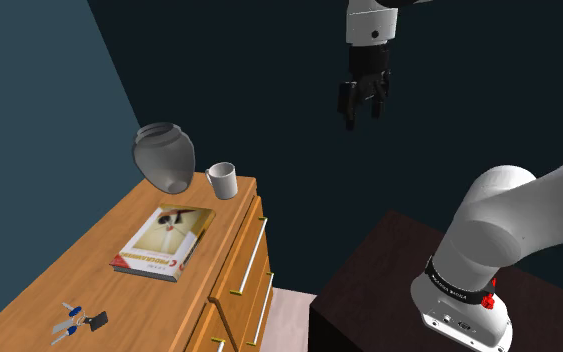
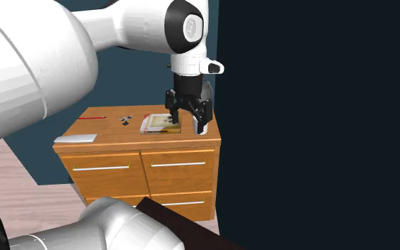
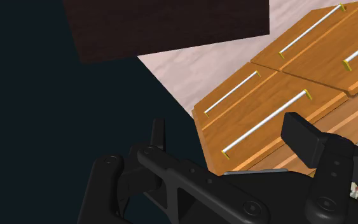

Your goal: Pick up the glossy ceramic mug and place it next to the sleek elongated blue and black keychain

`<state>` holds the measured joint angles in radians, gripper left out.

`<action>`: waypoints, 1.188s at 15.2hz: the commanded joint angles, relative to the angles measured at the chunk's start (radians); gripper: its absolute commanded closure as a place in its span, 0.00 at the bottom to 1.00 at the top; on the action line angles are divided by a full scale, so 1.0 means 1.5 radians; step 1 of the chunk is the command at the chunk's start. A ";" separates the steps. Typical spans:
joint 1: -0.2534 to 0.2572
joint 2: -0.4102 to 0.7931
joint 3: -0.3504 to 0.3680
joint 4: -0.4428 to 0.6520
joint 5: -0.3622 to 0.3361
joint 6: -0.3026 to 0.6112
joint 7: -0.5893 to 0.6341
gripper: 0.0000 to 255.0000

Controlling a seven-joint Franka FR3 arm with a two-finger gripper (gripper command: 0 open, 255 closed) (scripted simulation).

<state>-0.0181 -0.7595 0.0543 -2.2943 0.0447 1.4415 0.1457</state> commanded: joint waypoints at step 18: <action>-0.011 0.365 0.096 0.111 0.031 0.282 0.173 0.00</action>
<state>-0.0326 -0.2517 0.1928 -2.1508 0.0948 1.8440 0.3906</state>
